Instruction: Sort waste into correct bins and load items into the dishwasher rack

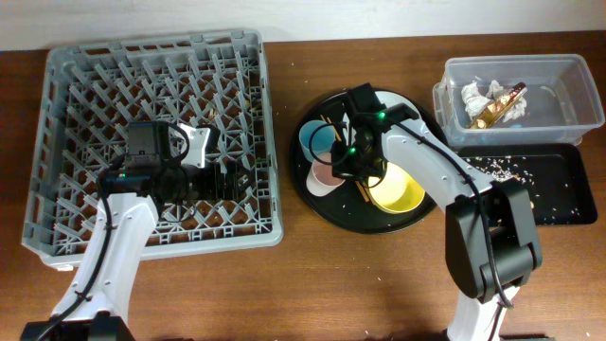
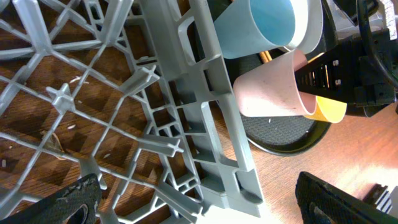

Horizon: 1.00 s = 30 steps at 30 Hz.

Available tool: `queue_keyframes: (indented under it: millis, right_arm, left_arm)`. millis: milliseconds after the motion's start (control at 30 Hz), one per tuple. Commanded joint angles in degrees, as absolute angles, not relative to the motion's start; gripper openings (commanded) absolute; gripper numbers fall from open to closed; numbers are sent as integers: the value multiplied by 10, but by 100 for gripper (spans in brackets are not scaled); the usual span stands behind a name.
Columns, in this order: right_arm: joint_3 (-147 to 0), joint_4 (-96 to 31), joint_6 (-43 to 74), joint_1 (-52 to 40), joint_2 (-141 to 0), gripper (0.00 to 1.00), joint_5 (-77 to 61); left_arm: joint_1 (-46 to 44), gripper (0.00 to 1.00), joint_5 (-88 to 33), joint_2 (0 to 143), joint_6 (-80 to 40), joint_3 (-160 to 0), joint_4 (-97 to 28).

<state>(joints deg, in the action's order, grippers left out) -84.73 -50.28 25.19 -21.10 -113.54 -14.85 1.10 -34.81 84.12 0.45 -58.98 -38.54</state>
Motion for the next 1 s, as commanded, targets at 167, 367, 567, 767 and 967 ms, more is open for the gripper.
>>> queue_keyframes:
  millis: [167,367,567,767,967]
  right_arm:
    - [-845,-500,182,-151,-933,4,-375]
    - [-840,-278,189,-218,-990,4,-585]
    - [-840,-182,225,-242,-1000,4,-623]
    - [-840,-182,226,-258,-1035,4,-628]
    - [-840,-197,226,-260,-1035,21,-639]
  left_arm:
    - [62,99,-766,843,-116,-597,-275]
    - [62,99,-902,843,-197,-597,-172]
    - [62,92,-901,843,-197,-597,-171]
    - [62,72,-901,843,-217,-597,-171]
    - [62,25,-849,843,-251,-597,-167]
